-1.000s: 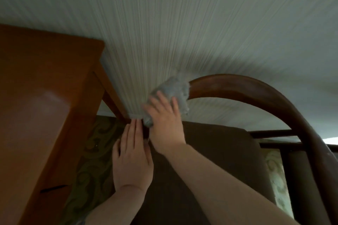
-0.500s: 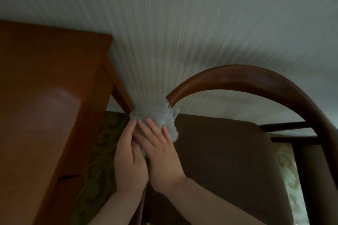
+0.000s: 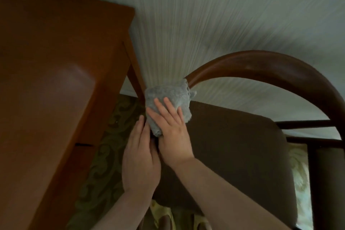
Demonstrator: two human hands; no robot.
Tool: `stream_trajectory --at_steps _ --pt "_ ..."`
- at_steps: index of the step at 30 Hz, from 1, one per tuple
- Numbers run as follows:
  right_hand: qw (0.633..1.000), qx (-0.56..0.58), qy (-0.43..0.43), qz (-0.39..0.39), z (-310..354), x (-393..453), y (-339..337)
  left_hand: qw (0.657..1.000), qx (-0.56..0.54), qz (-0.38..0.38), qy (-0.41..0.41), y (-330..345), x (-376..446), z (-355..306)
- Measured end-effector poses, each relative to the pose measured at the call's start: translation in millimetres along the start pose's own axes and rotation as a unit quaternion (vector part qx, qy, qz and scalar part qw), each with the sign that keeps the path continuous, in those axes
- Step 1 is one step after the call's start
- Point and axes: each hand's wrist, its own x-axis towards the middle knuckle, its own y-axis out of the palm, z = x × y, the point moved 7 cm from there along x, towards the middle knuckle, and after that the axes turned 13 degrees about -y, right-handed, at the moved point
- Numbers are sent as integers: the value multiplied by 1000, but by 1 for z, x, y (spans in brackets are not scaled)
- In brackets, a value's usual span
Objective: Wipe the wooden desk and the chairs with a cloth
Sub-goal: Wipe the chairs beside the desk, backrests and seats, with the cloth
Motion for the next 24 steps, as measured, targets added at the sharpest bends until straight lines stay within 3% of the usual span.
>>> stream_trajectory --at_steps 3,5,9,12,16,18,20,24 --pt "992 -51 -98 58 -21 -11 -21 1000 9 -16 9 -2 -1 -2" --pt "990 -73 -100 64 -35 -24 -33 999 41 -27 17 0 -4 -3" --pt "994 -15 107 28 -78 -84 -38 992 121 -41 -1 13 -28 -3" --pt "950 73 304 29 -117 -143 -22 992 129 -15 -3 46 -70 -6" --pt "909 93 403 46 -144 -180 -26 987 100 79 -101 116 -120 13" --pt "915 85 389 58 -152 -176 -35 966 83 112 -219 145 -138 39" --pt "942 47 322 78 -157 -164 -43 943 75 117 -303 162 -152 57" --pt "988 -50 115 96 -155 -134 -30 928 65 105 -352 192 -153 76"
